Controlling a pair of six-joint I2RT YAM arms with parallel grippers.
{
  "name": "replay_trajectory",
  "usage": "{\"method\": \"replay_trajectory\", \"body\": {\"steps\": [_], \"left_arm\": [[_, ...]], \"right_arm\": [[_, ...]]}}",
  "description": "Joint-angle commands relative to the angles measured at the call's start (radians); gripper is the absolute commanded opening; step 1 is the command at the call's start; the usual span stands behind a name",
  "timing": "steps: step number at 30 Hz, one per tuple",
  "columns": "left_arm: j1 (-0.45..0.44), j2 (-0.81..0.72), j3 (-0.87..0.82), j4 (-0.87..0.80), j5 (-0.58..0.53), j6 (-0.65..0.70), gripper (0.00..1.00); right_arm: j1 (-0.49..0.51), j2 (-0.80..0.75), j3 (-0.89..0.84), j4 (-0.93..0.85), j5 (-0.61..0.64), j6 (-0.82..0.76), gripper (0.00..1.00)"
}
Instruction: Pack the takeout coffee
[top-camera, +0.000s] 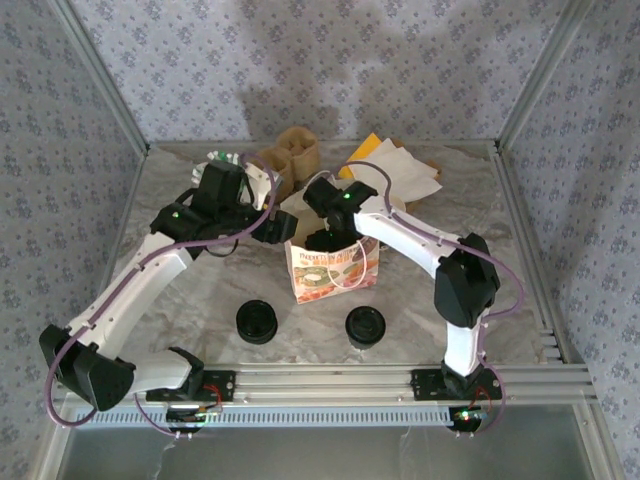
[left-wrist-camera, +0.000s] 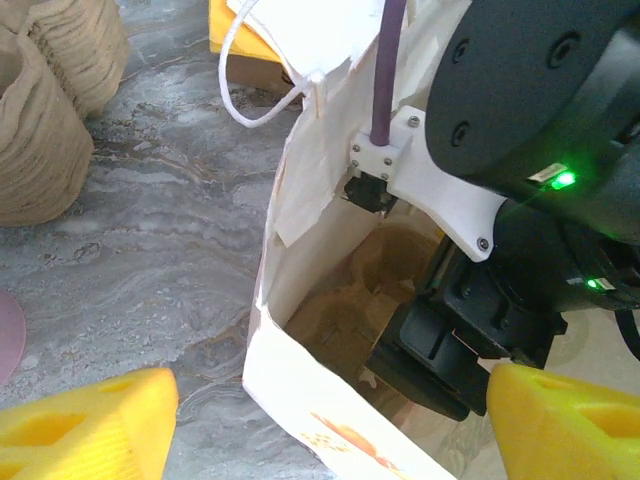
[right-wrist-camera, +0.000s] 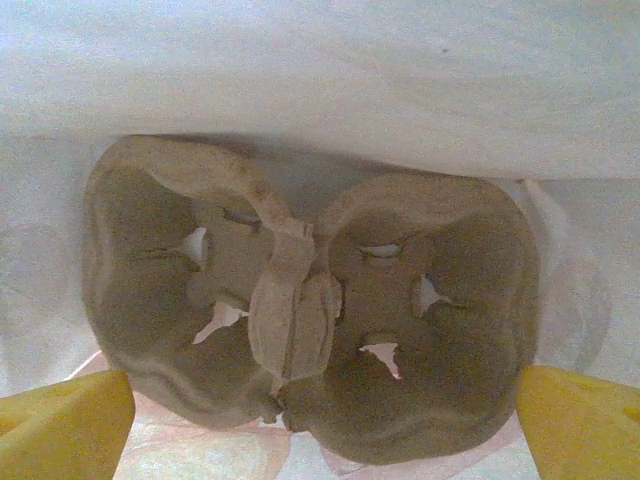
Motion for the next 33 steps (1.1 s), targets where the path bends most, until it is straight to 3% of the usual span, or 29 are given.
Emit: {"method": "replay_trajectory", "body": {"steps": [1,11,18,21,29,32,33], "left_arm": [[-0.010,0.008,0.006,0.027,-0.008,-0.011,0.78],[-0.021,0.018,0.030,0.015,-0.037,-0.001,0.51],[-0.023,0.031,0.067,0.005,-0.066,0.002,0.37],[-0.023,0.042,0.098,-0.036,-0.077,0.006,0.26],[-0.020,0.074,0.210,-0.134,-0.084,0.041,0.19],[-0.006,0.091,0.257,-0.176,-0.085,0.047,0.21],[0.002,0.093,0.268,-0.184,-0.085,0.045,0.26]], "right_arm": [[-0.004,-0.047,-0.014,0.009,-0.017,-0.013,1.00],[-0.005,-0.128,-0.051,0.104,-0.058,-0.013,0.98],[-0.006,-0.199,-0.084,0.169,-0.167,-0.018,0.96],[-0.008,-0.195,-0.082,0.168,-0.208,-0.020,0.96],[-0.007,-0.177,-0.055,0.200,-0.322,-0.027,0.97],[-0.005,-0.179,-0.022,0.188,-0.330,-0.034,0.97],[-0.005,-0.183,-0.009,0.180,-0.328,-0.035,0.97]]}}
